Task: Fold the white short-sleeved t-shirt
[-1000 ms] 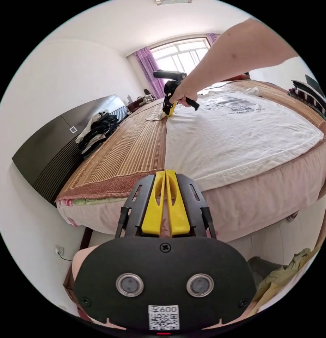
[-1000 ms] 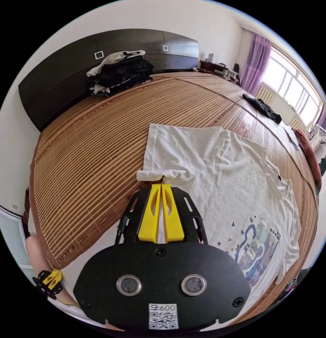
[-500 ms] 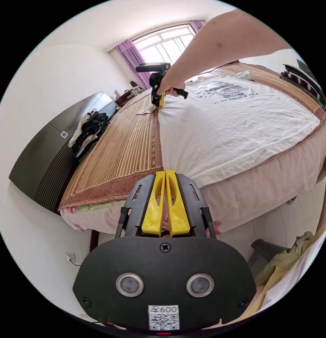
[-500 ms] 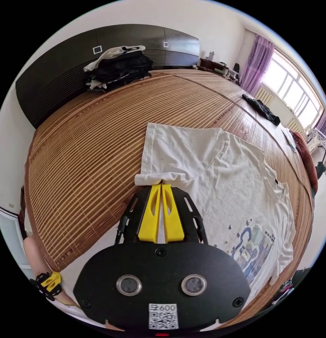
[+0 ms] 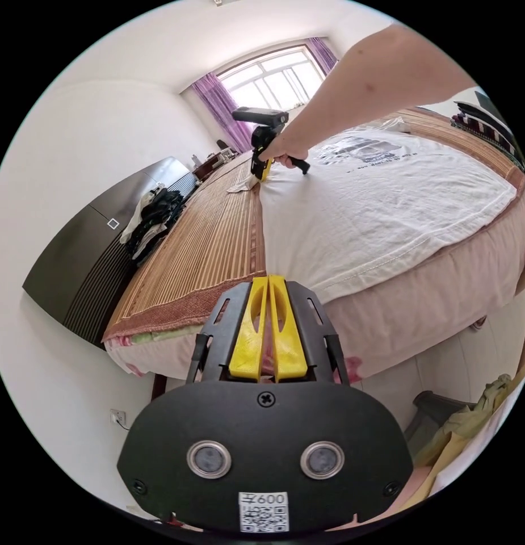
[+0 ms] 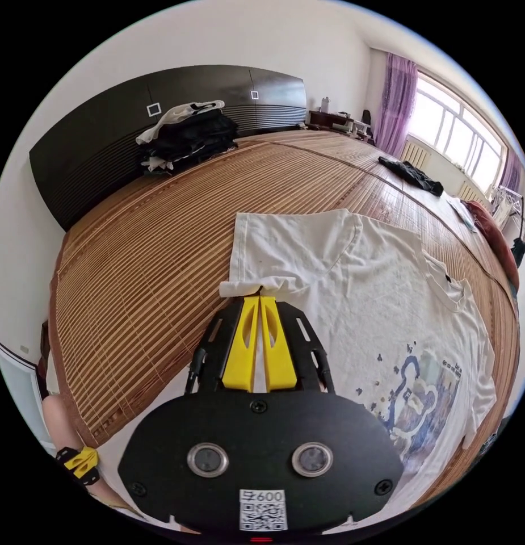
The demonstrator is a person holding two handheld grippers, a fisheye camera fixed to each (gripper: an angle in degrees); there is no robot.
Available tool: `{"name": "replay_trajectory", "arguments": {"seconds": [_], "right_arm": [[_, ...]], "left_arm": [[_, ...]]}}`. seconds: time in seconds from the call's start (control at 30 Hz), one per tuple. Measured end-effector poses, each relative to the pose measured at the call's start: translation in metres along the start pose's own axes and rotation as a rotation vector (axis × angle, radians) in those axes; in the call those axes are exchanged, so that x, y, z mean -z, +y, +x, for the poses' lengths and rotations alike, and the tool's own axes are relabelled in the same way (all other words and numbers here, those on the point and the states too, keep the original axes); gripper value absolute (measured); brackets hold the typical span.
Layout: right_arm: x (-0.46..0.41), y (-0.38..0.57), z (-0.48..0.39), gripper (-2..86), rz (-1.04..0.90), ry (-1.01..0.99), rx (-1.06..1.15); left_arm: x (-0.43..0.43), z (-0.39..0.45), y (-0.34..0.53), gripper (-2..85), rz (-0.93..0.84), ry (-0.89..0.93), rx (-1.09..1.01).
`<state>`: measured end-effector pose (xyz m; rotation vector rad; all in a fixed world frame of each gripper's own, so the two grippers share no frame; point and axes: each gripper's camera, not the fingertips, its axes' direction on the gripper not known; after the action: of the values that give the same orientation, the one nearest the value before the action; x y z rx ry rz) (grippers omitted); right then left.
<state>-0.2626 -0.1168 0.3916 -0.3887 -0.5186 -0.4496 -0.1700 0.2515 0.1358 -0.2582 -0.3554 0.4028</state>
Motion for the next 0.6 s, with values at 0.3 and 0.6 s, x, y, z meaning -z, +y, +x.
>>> {"name": "replay_trajectory", "arguments": {"seconds": [0.3, 0.6], "right_arm": [[0.154, 0.175, 0.062, -0.9, 0.099, -0.167, -0.038], [0.228, 0.371, 0.079, -0.9, 0.1, -0.414, -0.31]], "left_arm": [[0.056, -0.029, 0.009, 0.7, 0.213, -0.14, 0.22], [0.048, 0.041, -0.038, 0.9, 0.232, 0.339, 0.199]]}}
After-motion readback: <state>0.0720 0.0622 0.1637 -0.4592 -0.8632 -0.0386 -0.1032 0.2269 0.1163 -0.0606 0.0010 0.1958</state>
